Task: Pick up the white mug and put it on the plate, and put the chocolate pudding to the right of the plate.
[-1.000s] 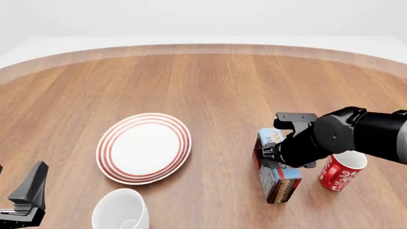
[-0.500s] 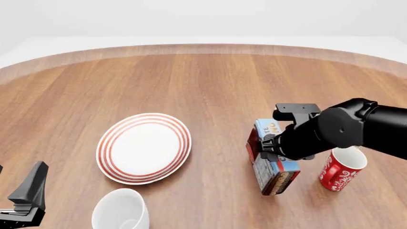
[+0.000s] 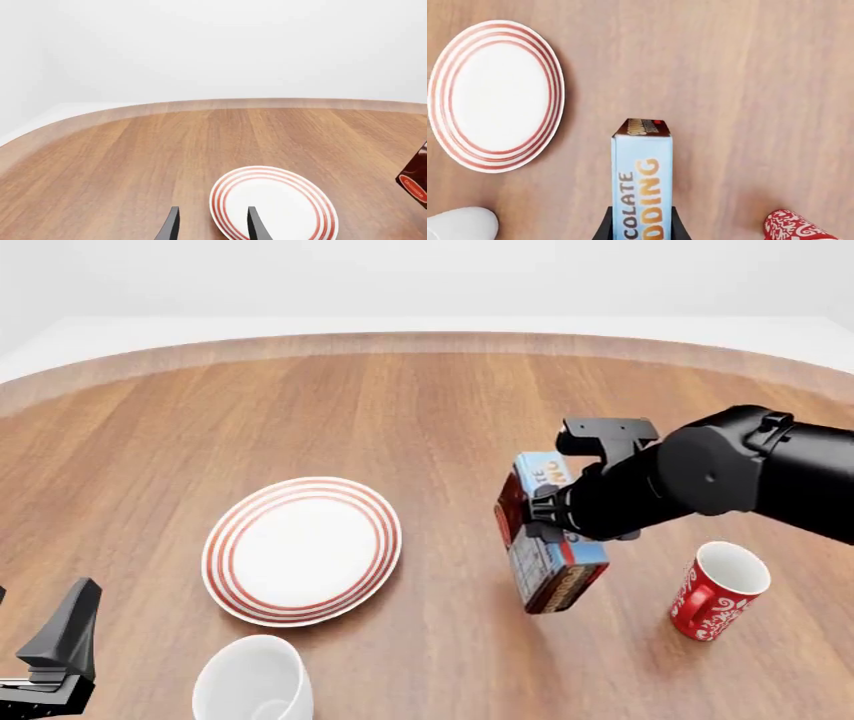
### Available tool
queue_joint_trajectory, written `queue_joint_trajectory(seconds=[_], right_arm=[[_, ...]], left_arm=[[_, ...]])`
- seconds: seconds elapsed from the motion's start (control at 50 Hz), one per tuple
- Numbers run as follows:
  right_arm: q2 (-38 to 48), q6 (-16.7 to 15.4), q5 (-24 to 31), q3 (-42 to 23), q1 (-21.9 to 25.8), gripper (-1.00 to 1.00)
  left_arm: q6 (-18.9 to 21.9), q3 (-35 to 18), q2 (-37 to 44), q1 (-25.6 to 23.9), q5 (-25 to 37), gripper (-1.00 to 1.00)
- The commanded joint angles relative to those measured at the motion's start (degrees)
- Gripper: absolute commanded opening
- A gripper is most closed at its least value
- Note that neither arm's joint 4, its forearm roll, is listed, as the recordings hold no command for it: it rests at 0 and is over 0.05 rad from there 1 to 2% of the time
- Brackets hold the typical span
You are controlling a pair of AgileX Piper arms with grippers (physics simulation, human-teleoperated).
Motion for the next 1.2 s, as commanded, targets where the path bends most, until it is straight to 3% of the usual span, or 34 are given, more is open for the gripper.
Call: queue_joint_trajectory(seconds=[0.02,0.1,0.26,0.34,0.38,0.42,0.44,0.64,0.66,0.72,1.2], right_arm=[[1.2,1.02,0.94,-4.18,0.8,-1.0],[1.78,2.34,0.84,-6.1,1.52,-1.0],[3.05,2.07,0.5,-7.88,0.73,-1.0],[3.1,3.77,0.16,-7.97,-0.31,-1.0],[3.52,2.82,0.24,-8.57,0.11,-1.0],[3.65,5.15,-0.2,-8.32,0.84,-1.0],[4.0,3.44,0.0,-8.87,0.63,-1.0],[5.22,6.67,-0.03,-9.28,0.84,-1.0],[5.71,4.81,0.39,-10.17,1.09,-1.0],[6.31,7.19,0.04,-9.76,2.13,-1.0],[11.25,6.45,-1.63,-10.77,3.08,-1.0]], left_arm=[[0.0,0.0,0.0,0.0,0.0,1.0],[0.0,0.0,0.0,0.0,0.0,1.0],[0.0,0.0,0.0,0.0,0.0,1.0],[0.0,0.0,0.0,0.0,0.0,1.0],[0.0,0.0,0.0,0.0,0.0,1.0],[0.0,0.0,0.0,0.0,0.0,1.0],[0.0,0.0,0.0,0.0,0.0,1.0],[0.0,0.0,0.0,0.0,0.0,1.0],[0.0,0.0,0.0,0.0,0.0,1.0],[0.0,0.0,0.0,0.0,0.0,1.0],[0.0,0.0,0.0,0.0,0.0,1.0]])
